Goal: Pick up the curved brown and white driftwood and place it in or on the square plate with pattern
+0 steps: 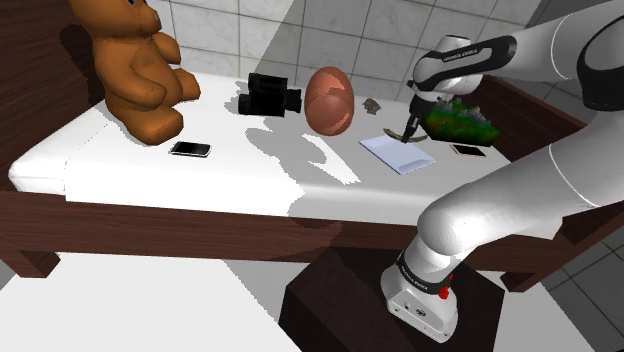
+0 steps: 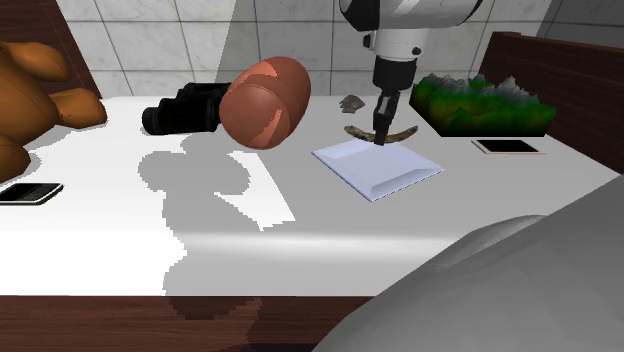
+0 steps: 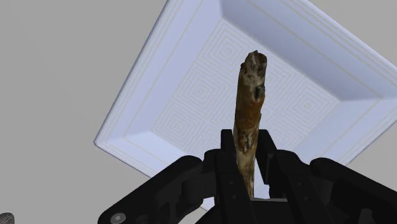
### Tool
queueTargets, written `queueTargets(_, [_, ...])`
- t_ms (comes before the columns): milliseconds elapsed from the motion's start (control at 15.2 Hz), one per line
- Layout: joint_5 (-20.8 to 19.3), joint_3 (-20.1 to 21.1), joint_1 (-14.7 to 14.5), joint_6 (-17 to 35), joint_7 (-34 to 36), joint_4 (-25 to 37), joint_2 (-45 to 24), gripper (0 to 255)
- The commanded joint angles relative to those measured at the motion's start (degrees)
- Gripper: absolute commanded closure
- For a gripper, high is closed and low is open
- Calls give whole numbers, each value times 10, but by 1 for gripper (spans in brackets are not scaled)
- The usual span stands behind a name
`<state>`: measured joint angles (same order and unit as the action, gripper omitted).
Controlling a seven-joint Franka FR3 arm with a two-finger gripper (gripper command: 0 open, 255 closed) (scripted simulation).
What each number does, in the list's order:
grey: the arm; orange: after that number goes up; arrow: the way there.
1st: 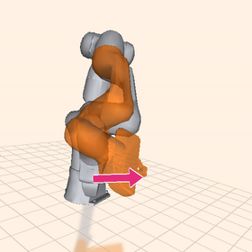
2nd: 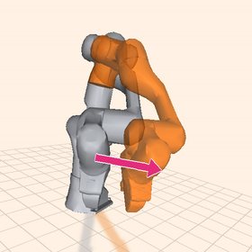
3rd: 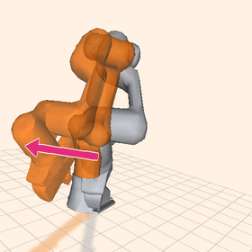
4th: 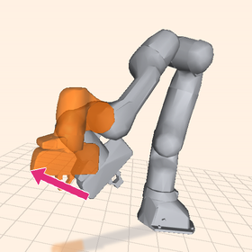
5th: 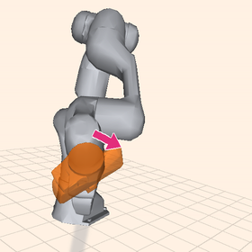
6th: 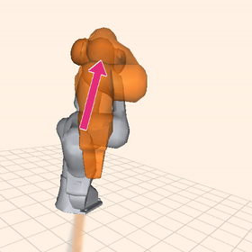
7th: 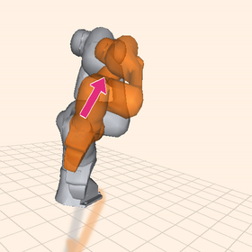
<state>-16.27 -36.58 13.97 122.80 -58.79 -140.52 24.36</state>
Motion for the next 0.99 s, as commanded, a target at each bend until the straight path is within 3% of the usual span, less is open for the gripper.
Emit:
queueTargets(0, [0,-5,0,16,-2,-10,-6,255])
queueTargets(396, [4,-23,-6,73,-9,-38,-36,255])
queueTargets(858, [4,-23,-6,73,-9,-38,-36,255])
queueTargets(924, [4,-22,-6,73,-9,-38,-36,0])
